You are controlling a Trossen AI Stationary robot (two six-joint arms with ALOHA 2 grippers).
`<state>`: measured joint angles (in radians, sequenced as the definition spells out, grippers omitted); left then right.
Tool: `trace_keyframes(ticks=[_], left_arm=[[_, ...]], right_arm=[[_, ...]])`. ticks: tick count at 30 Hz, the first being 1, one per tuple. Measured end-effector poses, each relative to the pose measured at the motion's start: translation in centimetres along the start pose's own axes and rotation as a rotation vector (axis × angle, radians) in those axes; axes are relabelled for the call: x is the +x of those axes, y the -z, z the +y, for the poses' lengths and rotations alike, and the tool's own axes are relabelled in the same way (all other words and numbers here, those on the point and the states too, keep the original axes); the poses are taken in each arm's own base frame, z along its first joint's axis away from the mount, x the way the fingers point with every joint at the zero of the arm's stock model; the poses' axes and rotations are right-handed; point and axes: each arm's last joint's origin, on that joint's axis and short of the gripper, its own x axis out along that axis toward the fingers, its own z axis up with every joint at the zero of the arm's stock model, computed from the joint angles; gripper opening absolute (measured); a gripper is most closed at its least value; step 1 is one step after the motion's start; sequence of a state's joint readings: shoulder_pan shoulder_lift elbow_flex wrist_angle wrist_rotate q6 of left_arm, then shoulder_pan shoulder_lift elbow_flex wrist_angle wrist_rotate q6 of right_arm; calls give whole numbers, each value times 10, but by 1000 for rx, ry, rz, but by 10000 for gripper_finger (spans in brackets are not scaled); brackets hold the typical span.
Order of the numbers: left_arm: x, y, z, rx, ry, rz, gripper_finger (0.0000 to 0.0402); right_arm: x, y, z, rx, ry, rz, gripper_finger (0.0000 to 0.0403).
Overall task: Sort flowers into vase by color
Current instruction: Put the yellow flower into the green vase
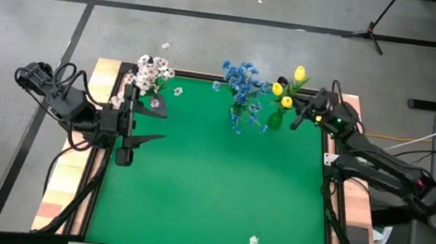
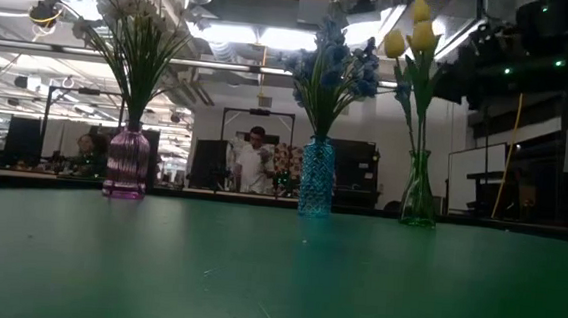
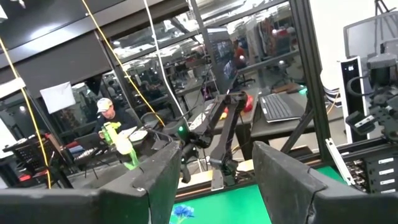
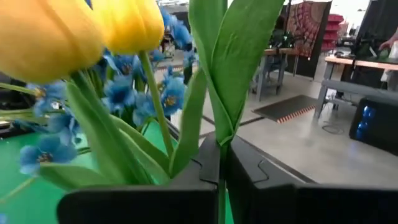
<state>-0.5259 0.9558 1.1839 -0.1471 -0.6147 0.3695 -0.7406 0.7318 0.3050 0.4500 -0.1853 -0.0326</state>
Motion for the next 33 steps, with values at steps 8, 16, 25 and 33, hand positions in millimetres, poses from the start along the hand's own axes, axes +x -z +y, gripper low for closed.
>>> trace_keyframes(ticks=[8, 16, 25, 33], left_arm=[[0, 0, 0, -1, 0, 0, 196], [0, 0, 0, -2, 0, 0, 196], [0, 0, 0, -4, 1, 0, 196], [-6, 0, 5, -36, -2, 9, 196]], right_arm=[[4, 6, -2, 5, 53, 38, 47], [4, 9, -2, 9, 54, 69, 97], [2, 6, 0, -41, -16, 55, 109], [-12, 2, 3, -72, -21, 69, 127]])
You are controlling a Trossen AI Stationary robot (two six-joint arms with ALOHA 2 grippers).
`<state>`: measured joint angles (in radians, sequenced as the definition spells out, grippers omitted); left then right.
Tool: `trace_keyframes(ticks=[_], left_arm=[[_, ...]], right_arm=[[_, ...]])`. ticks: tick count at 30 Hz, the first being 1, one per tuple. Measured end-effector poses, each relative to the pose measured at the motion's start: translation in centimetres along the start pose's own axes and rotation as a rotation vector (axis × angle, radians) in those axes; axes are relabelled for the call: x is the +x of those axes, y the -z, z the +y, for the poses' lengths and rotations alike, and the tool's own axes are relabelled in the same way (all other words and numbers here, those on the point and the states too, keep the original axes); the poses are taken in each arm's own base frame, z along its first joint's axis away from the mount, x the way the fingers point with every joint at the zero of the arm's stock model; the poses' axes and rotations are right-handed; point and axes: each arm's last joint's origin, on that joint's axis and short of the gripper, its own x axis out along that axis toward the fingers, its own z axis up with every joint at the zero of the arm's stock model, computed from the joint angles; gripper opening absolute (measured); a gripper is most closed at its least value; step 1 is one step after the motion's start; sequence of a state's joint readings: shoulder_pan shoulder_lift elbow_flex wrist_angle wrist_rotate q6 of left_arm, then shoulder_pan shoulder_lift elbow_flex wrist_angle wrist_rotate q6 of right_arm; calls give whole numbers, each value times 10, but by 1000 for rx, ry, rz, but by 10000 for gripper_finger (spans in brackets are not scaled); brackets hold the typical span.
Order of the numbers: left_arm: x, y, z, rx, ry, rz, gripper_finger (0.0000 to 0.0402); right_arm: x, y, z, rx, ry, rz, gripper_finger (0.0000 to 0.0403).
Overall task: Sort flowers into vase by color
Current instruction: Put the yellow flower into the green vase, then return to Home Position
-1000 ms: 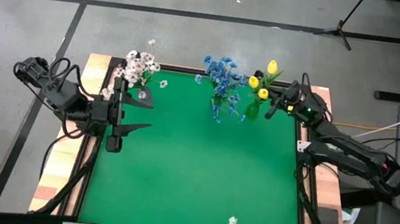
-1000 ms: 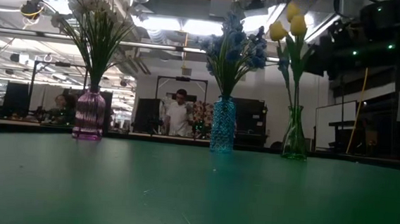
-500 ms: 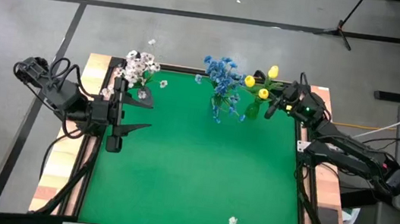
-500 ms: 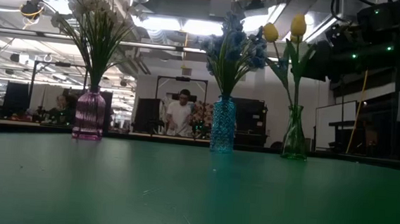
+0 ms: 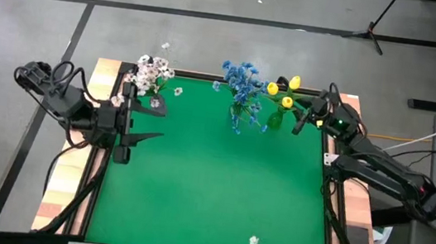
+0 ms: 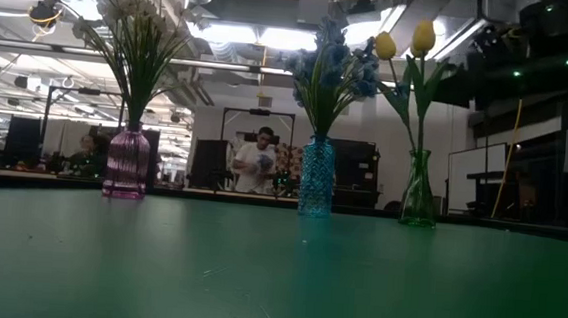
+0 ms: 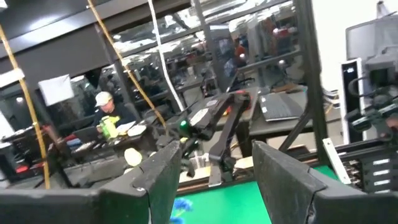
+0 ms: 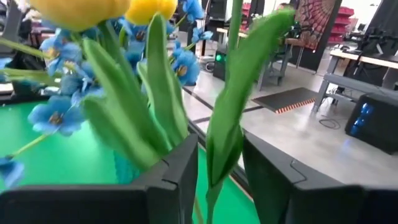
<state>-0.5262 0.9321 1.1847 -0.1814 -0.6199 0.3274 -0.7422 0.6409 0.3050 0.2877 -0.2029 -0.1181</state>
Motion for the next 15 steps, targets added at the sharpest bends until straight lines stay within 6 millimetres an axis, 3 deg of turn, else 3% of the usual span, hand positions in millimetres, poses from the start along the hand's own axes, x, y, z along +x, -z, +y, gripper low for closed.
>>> trace_keyframes(ticks=[15], left_arm=[[-36, 13, 25, -159, -51, 127, 196]], right_arm=[[-50, -16, 10, -33, -20, -123, 127]])
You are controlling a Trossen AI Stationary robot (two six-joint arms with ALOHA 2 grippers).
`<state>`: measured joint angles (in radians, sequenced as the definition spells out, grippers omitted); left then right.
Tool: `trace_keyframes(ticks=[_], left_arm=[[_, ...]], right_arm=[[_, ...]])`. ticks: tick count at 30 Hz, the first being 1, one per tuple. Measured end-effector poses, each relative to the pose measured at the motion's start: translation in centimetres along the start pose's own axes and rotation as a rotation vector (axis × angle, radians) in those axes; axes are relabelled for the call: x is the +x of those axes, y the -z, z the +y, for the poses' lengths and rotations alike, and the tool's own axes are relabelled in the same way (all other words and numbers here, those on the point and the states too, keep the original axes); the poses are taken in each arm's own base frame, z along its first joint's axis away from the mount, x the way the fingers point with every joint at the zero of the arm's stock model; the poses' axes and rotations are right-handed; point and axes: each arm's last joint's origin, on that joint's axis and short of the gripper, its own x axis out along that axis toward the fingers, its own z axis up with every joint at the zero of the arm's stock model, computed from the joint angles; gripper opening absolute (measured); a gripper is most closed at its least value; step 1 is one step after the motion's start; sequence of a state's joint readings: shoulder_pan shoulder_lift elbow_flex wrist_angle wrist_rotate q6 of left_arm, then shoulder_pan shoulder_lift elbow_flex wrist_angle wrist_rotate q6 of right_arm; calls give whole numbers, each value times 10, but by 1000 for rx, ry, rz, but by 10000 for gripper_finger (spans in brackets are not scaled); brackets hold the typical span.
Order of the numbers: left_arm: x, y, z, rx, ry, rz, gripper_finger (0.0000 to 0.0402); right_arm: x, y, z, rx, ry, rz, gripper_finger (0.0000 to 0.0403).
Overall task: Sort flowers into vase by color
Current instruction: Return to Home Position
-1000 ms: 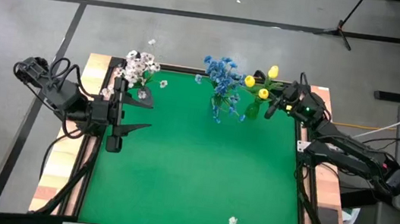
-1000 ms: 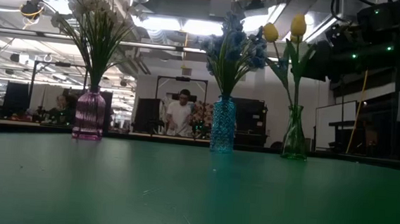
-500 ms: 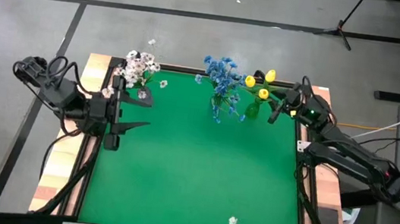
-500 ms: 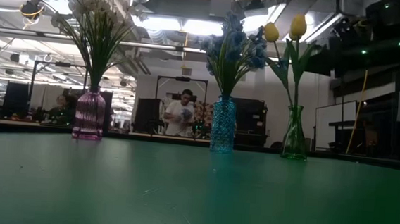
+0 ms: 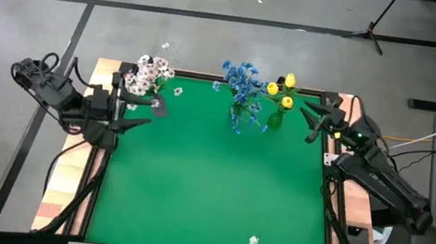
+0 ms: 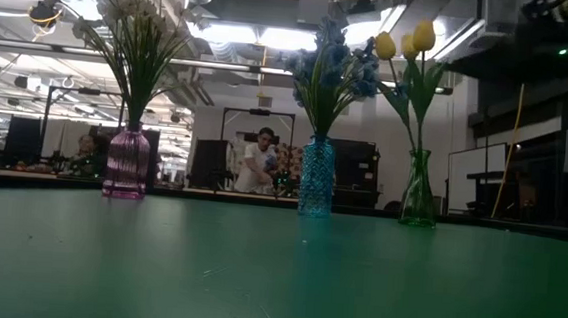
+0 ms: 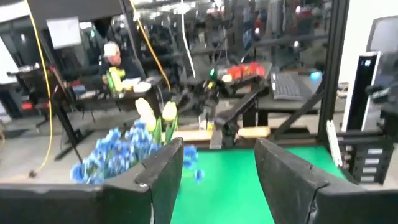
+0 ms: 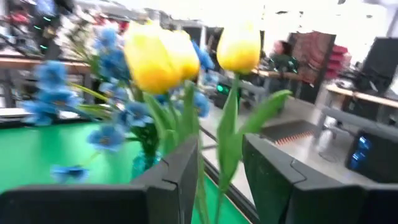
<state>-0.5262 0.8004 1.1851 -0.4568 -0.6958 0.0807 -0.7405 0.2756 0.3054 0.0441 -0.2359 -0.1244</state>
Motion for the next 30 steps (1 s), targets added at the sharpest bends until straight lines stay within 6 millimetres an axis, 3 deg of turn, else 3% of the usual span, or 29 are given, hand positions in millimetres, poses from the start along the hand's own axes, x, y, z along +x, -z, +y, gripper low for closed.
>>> trace_keyframes(ticks=[8, 14, 24, 30], left_arm=[[-8, 11, 8, -36, -70, 88, 196], [-4, 23, 2, -34, -56, 102, 196], [-6, 77, -18, -78, 60, 51, 196], [-11, 103, -22, -150, 139, -19, 196]], right_arm=[[-25, -12, 13, -12, -289, -156, 127], [-40, -17, 21, -58, -498, -241, 127], [-42, -11, 23, -7, -547, -179, 127], [-35, -3, 24, -15, -518, -255, 127]])
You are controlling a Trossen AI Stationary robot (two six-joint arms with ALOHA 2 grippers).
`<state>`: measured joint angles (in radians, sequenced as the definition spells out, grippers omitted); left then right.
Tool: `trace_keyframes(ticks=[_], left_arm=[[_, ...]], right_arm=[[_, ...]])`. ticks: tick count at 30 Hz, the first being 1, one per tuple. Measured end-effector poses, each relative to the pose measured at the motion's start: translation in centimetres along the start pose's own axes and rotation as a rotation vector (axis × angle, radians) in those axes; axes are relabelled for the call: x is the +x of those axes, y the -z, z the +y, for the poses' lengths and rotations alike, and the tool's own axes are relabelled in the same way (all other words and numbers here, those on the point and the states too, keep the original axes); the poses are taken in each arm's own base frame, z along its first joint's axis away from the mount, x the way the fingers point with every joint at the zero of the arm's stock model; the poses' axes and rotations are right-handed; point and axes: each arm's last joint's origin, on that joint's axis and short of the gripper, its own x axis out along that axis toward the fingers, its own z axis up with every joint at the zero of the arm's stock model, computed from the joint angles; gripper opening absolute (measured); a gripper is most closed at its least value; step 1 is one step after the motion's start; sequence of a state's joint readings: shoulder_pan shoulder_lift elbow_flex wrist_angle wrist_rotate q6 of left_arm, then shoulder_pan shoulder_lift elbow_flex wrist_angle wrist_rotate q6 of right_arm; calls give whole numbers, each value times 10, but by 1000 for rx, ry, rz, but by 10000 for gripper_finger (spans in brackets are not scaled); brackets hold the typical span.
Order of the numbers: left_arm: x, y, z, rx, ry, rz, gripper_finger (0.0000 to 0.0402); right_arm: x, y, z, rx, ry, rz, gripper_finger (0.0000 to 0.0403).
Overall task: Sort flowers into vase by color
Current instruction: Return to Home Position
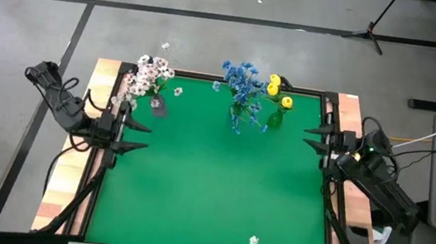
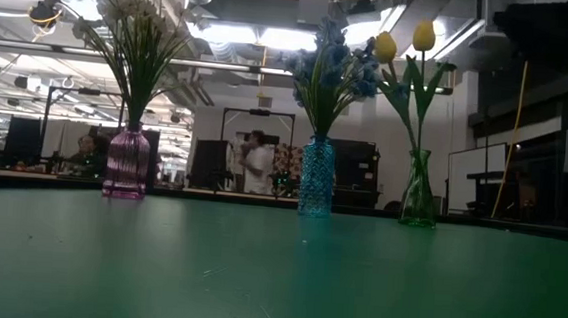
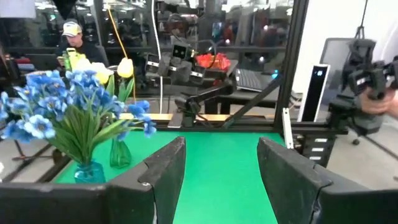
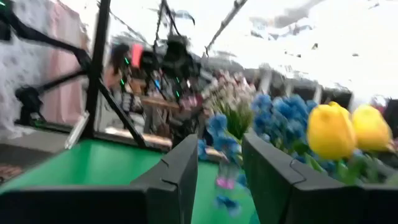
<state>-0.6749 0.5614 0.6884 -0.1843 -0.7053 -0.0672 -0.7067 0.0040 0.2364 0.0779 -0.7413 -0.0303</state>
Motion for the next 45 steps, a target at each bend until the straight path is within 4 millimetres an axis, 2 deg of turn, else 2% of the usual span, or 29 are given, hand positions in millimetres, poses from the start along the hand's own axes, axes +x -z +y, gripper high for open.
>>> trace_keyframes(ticks=[5, 8, 13, 21, 28, 35, 38, 45], left_arm=[[-7, 13, 6, -56, 6, -24, 196], [-10, 17, 9, -89, 25, -54, 196], [-11, 28, 9, -89, 69, -51, 196], [-8, 61, 8, -80, 65, -18, 196], [-11, 86, 13, -72, 38, 3, 196], [-27, 104, 31, -116, -63, -94, 196], [-30, 115, 32, -144, 35, -131, 195], [-27, 122, 24, -146, 215, -132, 195]], right_arm=[[8, 36, 9, 42, -51, -144, 127], [13, 46, 18, 63, -58, -111, 127], [19, 44, 33, 8, -83, -130, 127], [21, 42, 51, -89, -99, -129, 127], [21, 41, 56, -161, -89, -134, 127], [21, 43, 56, -164, -77, -109, 127], [21, 45, 57, -170, -87, -84, 127], [21, 48, 56, -201, -66, -55, 127]])
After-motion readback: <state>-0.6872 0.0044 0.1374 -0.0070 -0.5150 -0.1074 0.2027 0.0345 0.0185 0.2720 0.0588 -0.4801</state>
